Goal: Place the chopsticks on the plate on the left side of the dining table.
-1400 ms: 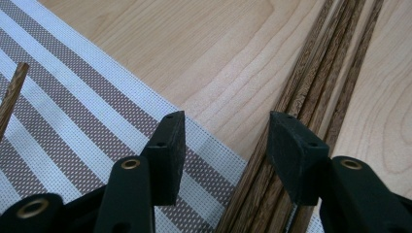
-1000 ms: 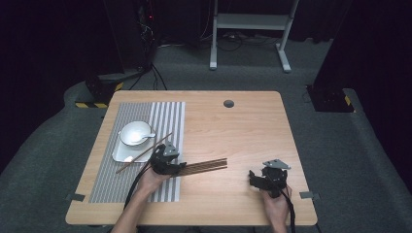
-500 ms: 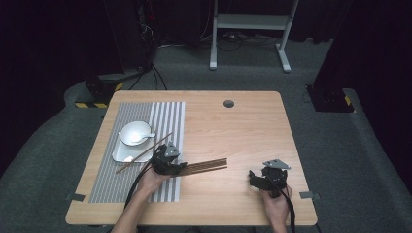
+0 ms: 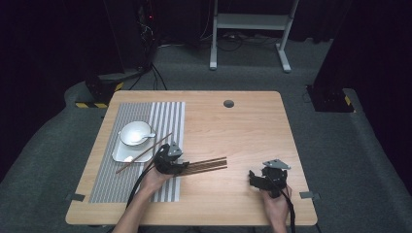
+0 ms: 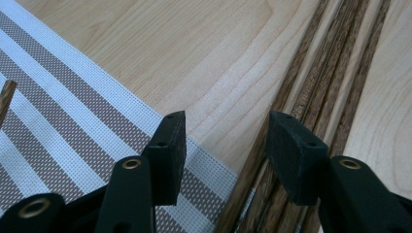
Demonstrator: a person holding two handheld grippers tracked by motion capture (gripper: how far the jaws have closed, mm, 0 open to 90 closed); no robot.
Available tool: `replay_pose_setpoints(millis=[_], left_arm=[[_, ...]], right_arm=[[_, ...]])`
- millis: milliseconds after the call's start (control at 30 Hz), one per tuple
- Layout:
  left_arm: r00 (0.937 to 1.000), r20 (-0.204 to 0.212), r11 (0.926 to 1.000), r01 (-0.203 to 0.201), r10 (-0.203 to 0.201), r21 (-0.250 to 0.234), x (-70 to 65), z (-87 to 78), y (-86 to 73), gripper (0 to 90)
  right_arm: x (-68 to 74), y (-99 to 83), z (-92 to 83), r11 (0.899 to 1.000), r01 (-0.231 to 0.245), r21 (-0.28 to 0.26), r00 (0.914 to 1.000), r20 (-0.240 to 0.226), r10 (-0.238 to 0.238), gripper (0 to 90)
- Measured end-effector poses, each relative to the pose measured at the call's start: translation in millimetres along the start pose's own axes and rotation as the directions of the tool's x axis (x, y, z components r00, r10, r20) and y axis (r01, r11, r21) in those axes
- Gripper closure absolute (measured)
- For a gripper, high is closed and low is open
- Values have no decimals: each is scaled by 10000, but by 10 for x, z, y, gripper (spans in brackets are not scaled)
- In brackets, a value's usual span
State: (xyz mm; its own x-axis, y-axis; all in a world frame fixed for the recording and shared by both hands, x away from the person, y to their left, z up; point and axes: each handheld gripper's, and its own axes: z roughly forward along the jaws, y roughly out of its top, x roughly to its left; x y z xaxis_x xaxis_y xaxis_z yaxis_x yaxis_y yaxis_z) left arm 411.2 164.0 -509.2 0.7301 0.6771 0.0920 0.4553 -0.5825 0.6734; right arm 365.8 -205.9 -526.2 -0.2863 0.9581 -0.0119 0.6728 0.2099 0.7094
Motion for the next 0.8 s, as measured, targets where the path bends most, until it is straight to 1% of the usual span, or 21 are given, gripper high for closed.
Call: replay_pose_setpoints(millis=[200, 333, 367, 533, 567, 800], left_arm=[[10000, -1, 9999, -90, 90, 60, -7, 42, 31, 497], [9997, 1, 9995, -245, 245, 174, -11, 76, 60, 515], [9994, 20, 9992, -347, 347, 211, -18, 96, 76, 521], [9988, 41, 9986, -485, 484, 229, -29, 120, 109, 548], [9984, 43, 9981, -564, 563, 244, -32, 128, 120, 559], [9980, 205, 9981, -596, 594, 127, -32, 166, 150, 600]], right_arm=[[0, 0, 0, 10000, 0, 0, 10000, 0, 0, 147], [0, 0, 0, 10000, 0, 1, 10000, -2, 0, 147], [0, 0, 0, 10000, -2, 0, 10000, -2, 2, 147], [0, 0, 0, 10000, 0, 1, 10000, 0, 0, 147], [0, 0, 0, 10000, 3, 0, 10000, -2, -3, 147], [2, -1, 0, 10000, 6, -1, 10000, -16, -6, 147]])
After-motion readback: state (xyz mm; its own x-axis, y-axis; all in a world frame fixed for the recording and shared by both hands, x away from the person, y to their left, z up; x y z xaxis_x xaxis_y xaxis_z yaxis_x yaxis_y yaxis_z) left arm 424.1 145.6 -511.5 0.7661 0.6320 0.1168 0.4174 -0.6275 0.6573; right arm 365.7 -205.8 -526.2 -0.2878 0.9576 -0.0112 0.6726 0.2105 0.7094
